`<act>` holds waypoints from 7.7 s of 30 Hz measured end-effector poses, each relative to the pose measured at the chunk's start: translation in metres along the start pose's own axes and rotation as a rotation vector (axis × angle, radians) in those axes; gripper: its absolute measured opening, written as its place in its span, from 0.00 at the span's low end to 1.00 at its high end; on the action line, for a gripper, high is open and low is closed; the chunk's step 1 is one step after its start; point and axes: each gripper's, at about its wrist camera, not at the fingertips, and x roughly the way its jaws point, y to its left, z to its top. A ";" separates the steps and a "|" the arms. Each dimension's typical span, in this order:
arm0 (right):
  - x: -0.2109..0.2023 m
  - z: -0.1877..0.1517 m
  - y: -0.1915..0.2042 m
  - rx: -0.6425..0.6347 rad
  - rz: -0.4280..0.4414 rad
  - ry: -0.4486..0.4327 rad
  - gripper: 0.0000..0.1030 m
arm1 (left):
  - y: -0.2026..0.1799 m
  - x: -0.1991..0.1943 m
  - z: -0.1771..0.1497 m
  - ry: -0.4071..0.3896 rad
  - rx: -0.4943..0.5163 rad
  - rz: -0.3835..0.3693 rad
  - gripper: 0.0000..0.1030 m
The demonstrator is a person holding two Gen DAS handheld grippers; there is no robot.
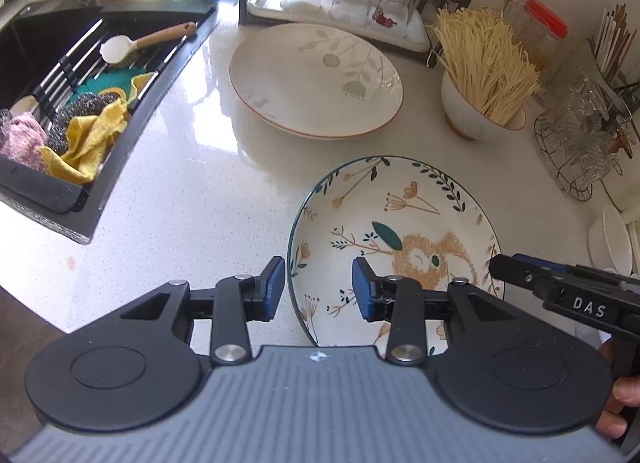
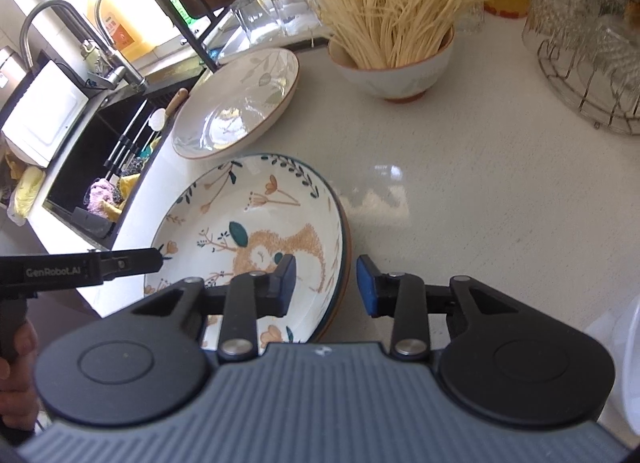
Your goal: Organize plates and bowls
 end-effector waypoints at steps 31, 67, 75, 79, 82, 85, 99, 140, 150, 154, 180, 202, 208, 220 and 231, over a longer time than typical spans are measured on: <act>-0.085 0.025 0.003 -0.203 0.087 -0.210 0.36 | -0.084 -0.063 0.010 -0.104 0.024 0.007 0.41; 0.046 0.089 0.044 0.055 0.060 -0.038 0.55 | 0.065 0.047 0.143 -0.028 -0.023 -0.073 0.52; 0.082 0.107 0.059 0.089 0.025 -0.027 0.55 | 0.092 0.079 0.161 -0.006 -0.012 -0.106 0.52; 0.099 0.114 0.061 0.112 -0.007 -0.027 0.54 | 0.100 0.091 0.168 -0.002 0.006 -0.129 0.52; 0.109 0.116 0.063 0.127 -0.029 -0.026 0.54 | 0.108 0.100 0.172 0.004 -0.002 -0.144 0.51; 0.115 0.118 0.064 0.151 -0.051 -0.021 0.54 | 0.117 0.107 0.176 0.003 -0.026 -0.169 0.50; 0.141 0.126 0.063 0.198 -0.127 -0.003 0.42 | 0.131 0.133 0.193 0.030 -0.037 -0.249 0.15; 0.130 0.130 0.041 0.194 -0.082 -0.041 0.20 | 0.125 0.119 0.191 0.054 -0.087 -0.334 0.14; 0.103 0.124 0.044 0.168 -0.054 -0.081 0.20 | 0.117 0.090 0.192 0.010 -0.067 -0.347 0.15; 0.089 0.121 0.047 0.157 -0.050 -0.102 0.20 | 0.112 0.077 0.188 -0.004 -0.060 -0.354 0.15; -0.009 0.076 0.045 0.075 -0.056 -0.165 0.20 | 0.060 -0.007 0.103 -0.089 -0.021 -0.334 0.15; -0.044 0.015 0.028 -0.134 -0.020 -0.075 0.20 | 0.023 -0.027 0.002 -0.011 -0.170 -0.206 0.15; -0.043 -0.002 0.024 -0.136 -0.038 -0.057 0.20 | 0.021 -0.020 -0.013 0.036 -0.192 -0.193 0.15; -0.032 -0.011 0.027 -0.119 -0.094 -0.065 0.20 | 0.017 -0.001 -0.004 0.084 -0.177 -0.156 0.17; -0.019 -0.011 0.030 -0.085 -0.141 -0.057 0.20 | 0.020 0.014 0.005 0.121 -0.124 -0.160 0.18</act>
